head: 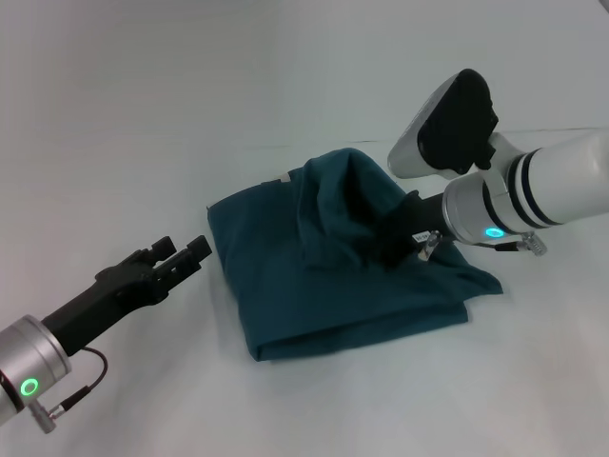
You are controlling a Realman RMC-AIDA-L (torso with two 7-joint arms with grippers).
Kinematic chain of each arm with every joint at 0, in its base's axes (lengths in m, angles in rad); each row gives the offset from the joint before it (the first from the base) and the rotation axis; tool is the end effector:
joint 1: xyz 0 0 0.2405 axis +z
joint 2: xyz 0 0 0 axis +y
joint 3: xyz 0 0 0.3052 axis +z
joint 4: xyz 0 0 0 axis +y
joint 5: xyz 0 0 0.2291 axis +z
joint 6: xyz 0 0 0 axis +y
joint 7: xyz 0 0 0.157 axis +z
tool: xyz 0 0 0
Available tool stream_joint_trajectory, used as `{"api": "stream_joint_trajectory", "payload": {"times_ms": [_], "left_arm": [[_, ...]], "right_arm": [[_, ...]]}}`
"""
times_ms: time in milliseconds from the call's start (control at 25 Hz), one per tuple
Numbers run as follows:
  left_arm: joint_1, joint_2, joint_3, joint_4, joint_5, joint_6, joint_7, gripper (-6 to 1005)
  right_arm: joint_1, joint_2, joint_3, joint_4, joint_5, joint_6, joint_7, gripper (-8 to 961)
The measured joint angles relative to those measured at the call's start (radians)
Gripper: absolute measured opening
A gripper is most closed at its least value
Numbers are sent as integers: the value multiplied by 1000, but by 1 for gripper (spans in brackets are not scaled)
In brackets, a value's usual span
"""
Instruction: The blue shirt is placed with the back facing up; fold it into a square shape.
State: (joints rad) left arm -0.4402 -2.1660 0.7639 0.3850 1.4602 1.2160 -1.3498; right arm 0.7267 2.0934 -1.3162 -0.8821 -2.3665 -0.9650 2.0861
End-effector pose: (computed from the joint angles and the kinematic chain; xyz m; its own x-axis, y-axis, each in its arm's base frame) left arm -0.3333 0.3668 -0.0857 0.3375 0.4496 0.8270 0.8588 -0.5069 -0.0749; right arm 0.2243 0.4724 -0.0833 0.9168 -0.3994 -0.0073 -0.3527 -0.8006 -0.4844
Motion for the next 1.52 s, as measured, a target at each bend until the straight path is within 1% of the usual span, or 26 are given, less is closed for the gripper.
{"api": "stream_joint_trajectory", "payload": {"times_ms": [320, 560, 880, 1040, 1280, 1520], "left_arm": [[0, 0, 0, 0, 0, 0, 0, 752], [0, 0, 0, 0, 0, 0, 0, 752], [-1, 0, 0, 0, 0, 1, 0, 752], [-3, 1, 0, 0, 0, 1, -1, 752], [-4, 2, 0, 1, 0, -1, -4, 752], [-5, 2, 0, 3, 0, -10, -6, 752]], "right_arm": [[-5, 0, 75, 0, 6, 11, -2, 56], [-14, -2, 117, 8, 45, 41, -12, 57], [-15, -3, 137, 29, 53, 83, -7, 58], [-15, -3, 156, 58, 59, 135, -5, 58], [-15, -3, 165, 120, 100, 258, -13, 55], [-12, -2, 166, 176, 117, 380, -3, 86]]}}
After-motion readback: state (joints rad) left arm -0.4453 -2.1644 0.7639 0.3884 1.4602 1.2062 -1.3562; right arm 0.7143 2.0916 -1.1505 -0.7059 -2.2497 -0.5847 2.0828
